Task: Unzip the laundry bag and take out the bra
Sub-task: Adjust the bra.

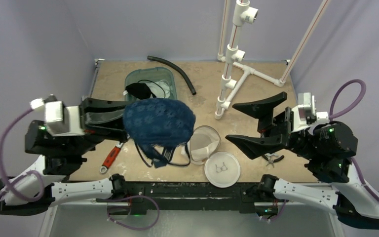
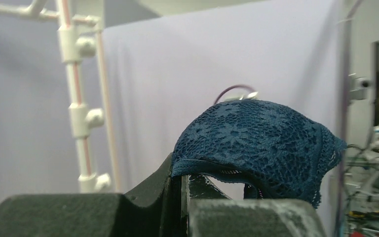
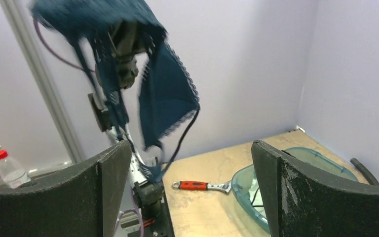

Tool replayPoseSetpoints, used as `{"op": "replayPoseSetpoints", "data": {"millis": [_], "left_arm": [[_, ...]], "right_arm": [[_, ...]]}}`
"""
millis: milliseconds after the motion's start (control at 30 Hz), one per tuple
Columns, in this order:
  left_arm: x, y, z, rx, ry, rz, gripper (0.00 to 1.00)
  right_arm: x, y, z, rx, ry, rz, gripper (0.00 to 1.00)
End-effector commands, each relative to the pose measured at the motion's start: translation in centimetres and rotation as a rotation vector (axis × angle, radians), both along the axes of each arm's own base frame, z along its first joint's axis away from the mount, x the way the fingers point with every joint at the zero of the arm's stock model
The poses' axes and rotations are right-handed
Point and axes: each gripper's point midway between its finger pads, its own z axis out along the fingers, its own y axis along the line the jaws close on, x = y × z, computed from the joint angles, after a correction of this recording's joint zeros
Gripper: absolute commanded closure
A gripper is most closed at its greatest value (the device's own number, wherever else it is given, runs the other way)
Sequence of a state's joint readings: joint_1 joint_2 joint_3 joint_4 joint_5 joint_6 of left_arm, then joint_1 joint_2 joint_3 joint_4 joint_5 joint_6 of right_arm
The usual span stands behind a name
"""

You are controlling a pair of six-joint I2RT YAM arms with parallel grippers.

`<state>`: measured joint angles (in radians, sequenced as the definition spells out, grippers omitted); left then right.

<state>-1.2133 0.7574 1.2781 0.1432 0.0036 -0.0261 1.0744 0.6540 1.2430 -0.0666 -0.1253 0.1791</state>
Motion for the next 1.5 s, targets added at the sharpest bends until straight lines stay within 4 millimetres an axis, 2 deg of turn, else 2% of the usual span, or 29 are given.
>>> {"op": "replayPoseSetpoints", "data": {"millis": [0, 67, 167, 300, 433, 767, 933, 1267, 1467], "left_arm": [[-7.5, 2.8, 5.0, -0.092, -0.153, -0.329, 1.0], [-8.7, 3.0, 5.5, -0.109, -0.161, -0.4, 1.0], [-8.8, 1.6, 5.3, -0.082, -0.122, -0.452, 1.0], [-9.2, -0.4, 5.0, -0.025, -0.104, -0.523, 1.0], [-8.0, -2.2, 4.1, 0.003, -0.045, -0.502, 1.0], [-5.0, -4.5, 2.3, -0.013, 0.08, -0.425, 1.0], [-4.6, -5.1, 1.9, -0.011, 0.105, -0.421, 1.0], [-3.1, -6.2, 0.9, -0.001, 0.167, -0.38, 1.0], [-1.8, -5.2, 1.3, -0.058, 0.213, -0.313, 1.0]], "right_arm": [[-1.3, 1.5, 1.3, -0.004, -0.109, 0.088, 0.07], [-0.8, 2.1, 2.2, 0.022, -0.146, 0.075, 0.07], [-0.9, 3.6, 2.3, 0.02, -0.178, 0.115, 0.09], [-2.3, 4.4, 3.8, 0.092, -0.239, 0.207, 0.1], [-3.3, 4.7, 5.5, 0.158, -0.288, 0.266, 0.11], [-2.4, 2.7, 8.6, 0.286, -0.35, 0.148, 0.12], [-1.4, 3.1, 8.9, 0.273, -0.352, 0.103, 0.12], [-1.7, 4.1, 9.1, 0.251, -0.379, 0.14, 0.14], [-2.0, 4.6, 8.1, 0.218, -0.384, 0.161, 0.14]]}}
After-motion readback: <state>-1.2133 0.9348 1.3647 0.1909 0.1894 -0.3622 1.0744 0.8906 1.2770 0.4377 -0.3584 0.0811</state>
